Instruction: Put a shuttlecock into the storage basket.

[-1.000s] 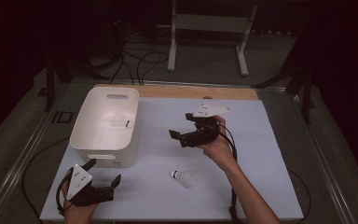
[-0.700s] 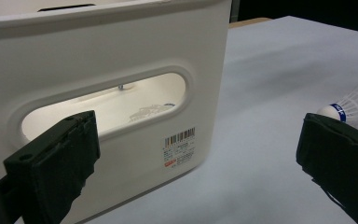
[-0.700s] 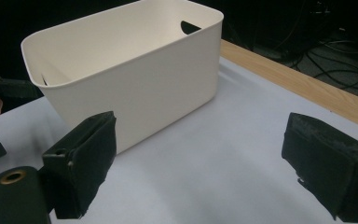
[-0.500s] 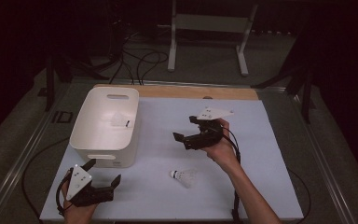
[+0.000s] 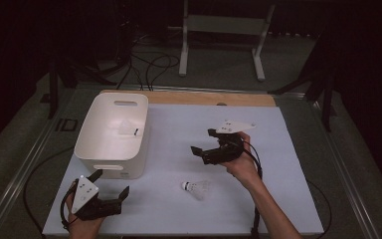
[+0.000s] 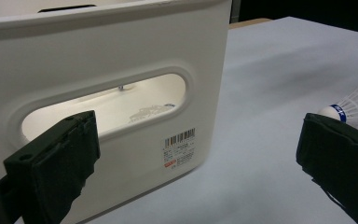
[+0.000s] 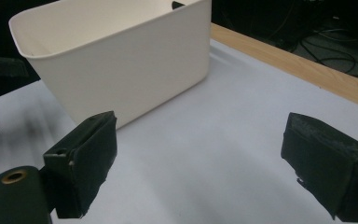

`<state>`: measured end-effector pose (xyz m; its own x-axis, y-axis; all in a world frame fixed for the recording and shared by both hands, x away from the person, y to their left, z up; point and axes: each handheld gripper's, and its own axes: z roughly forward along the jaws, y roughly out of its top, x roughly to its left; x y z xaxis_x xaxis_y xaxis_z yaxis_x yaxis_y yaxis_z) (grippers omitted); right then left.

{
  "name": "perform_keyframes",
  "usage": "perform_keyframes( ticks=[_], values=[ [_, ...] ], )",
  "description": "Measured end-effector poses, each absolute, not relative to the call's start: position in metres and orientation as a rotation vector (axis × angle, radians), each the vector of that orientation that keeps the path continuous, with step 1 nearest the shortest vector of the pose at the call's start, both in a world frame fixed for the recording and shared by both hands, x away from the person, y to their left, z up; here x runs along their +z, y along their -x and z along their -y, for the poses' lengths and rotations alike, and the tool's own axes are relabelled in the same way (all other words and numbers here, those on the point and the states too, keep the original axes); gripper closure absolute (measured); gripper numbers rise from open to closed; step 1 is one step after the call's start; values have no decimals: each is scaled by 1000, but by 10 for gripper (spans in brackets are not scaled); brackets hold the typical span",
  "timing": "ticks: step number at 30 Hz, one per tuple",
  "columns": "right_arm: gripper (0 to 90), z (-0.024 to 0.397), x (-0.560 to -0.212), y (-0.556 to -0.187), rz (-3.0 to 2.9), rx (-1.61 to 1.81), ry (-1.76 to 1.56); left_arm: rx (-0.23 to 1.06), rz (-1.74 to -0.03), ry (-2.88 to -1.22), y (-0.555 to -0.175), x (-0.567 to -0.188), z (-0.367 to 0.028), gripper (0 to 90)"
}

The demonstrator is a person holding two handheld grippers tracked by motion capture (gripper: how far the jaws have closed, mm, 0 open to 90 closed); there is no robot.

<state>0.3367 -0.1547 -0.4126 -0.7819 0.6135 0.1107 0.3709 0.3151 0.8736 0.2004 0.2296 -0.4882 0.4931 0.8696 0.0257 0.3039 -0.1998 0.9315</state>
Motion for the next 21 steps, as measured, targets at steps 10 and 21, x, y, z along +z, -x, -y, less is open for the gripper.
perform_keyframes(
  ticks=[10,21],
  values=[
    [105,164,-423,-331,-2357,1430,-913,716,-998,-1747,-200,-488,-230,0],
    [110,169,-425,-324,-2370,1401,-909,718,-1001,-1748,-200,-488,-230,0]
  ],
)
